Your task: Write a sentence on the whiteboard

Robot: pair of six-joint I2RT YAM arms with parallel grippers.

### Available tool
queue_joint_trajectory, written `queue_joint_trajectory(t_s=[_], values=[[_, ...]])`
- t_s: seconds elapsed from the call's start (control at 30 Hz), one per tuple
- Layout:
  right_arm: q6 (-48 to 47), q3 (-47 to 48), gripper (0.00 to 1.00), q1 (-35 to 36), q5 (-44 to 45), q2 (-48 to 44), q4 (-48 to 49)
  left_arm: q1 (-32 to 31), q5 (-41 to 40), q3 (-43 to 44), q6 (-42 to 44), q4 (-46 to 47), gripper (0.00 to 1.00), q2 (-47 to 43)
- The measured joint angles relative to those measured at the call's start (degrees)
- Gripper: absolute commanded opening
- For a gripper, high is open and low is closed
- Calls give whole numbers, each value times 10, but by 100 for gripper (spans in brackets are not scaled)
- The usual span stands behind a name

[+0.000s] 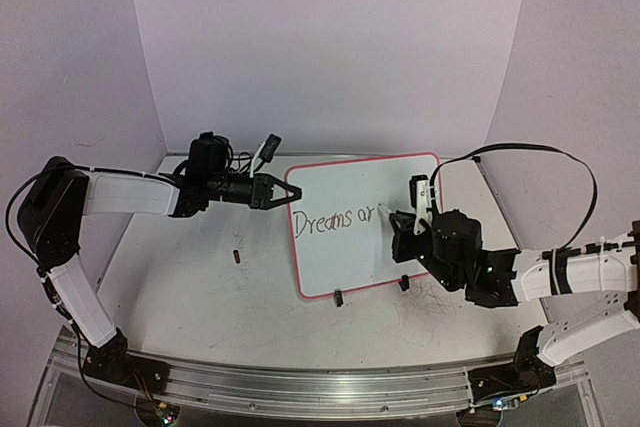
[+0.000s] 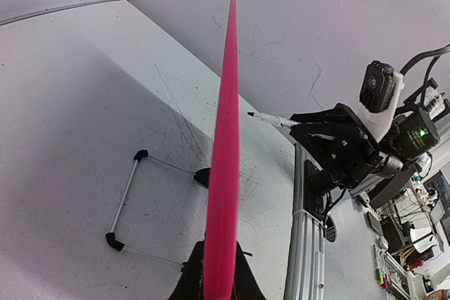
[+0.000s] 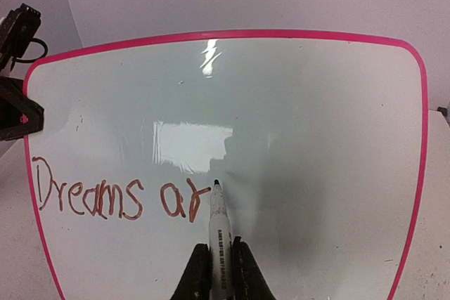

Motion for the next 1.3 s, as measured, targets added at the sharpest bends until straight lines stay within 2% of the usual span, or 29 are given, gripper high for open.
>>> queue_joint_trajectory(t_s=[0.73, 1.3], values=[[7, -2, 0, -5, -15, 36, 1, 0, 0, 0, 0, 0, 0, 0], [22, -2, 0, -10, 12, 36, 2, 0, -1, 0, 0, 0, 0, 0]])
